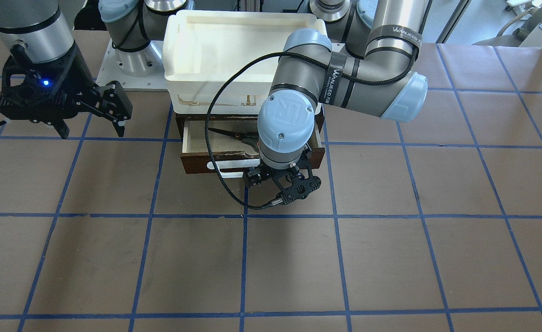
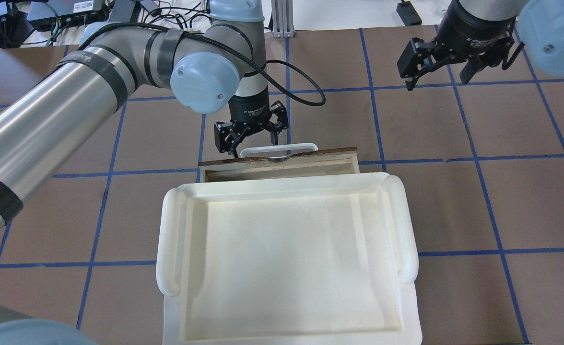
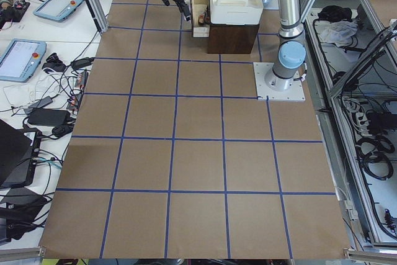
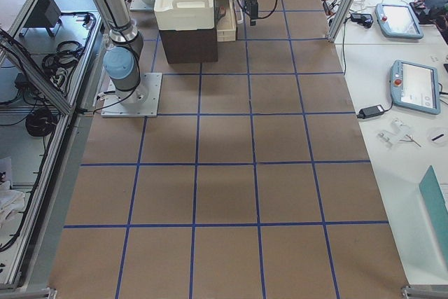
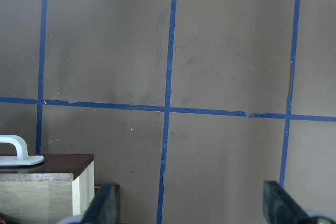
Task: Put scissors in drawer and close it
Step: 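Push the drawer closed with the left gripper, away from the robot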
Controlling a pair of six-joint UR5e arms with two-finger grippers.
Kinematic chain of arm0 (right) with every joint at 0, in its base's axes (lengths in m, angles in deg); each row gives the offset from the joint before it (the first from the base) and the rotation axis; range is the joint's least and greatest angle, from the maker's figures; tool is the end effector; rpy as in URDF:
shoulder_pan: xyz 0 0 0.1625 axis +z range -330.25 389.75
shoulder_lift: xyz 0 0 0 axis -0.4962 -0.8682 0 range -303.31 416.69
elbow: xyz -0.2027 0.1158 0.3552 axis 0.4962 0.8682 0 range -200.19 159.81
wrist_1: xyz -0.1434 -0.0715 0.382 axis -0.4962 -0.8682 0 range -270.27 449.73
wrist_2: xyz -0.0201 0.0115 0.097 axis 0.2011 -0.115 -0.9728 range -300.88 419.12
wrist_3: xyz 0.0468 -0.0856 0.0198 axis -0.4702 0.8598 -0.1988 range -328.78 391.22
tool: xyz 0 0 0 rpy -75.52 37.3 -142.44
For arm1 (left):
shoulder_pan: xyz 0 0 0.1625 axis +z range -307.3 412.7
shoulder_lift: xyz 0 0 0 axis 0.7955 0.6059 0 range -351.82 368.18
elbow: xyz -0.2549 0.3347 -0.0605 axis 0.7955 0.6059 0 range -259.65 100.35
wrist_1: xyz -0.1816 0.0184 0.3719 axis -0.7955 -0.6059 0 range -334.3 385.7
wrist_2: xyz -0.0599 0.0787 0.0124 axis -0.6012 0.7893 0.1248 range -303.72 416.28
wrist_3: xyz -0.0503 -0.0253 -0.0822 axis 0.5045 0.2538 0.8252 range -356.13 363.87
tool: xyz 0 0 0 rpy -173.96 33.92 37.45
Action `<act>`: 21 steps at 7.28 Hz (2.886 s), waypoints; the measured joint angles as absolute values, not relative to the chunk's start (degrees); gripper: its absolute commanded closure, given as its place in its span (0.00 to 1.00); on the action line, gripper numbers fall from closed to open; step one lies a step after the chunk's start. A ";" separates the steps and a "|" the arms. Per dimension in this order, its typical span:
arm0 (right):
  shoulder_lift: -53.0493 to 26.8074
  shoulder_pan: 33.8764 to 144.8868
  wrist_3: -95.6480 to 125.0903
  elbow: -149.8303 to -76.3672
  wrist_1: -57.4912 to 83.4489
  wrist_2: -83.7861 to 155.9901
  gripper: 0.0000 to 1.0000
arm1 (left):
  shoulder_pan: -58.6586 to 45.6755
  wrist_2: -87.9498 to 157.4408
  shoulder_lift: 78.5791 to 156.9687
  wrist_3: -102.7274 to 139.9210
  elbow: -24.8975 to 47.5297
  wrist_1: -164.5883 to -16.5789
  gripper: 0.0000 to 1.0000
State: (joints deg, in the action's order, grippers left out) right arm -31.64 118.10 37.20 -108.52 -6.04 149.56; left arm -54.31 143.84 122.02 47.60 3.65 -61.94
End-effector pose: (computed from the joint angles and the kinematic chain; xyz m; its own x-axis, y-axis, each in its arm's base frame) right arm 0.1177 -0.5175 0.4983 -0.9971 -0.0740 0.0180 -0.0754 0.9922 -0.0992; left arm -0.3122 -0.5503 0.3141 -0.8882 -0.4354 -0.1467 -0.4582 0.8630 0.2128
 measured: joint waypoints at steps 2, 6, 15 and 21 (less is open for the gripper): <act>-31.67 118.08 37.20 -108.52 -6.07 149.56 0.00 | -54.30 143.90 121.48 47.63 4.47 -62.07 0.00; -31.65 118.00 37.27 -108.52 -6.04 149.56 0.00 | -54.33 143.86 121.11 48.77 4.72 -64.73 0.00; -31.64 117.99 37.29 -108.52 -6.01 149.50 0.00 | -54.40 140.27 118.06 56.61 9.16 -69.08 0.00; -31.64 117.99 37.31 -108.52 -5.99 149.48 0.00 | -54.38 134.91 117.65 60.27 10.04 -71.16 0.00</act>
State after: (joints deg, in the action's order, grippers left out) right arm -31.64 117.99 37.31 -108.52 -5.99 149.48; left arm -54.38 134.91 117.65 60.27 10.04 -71.16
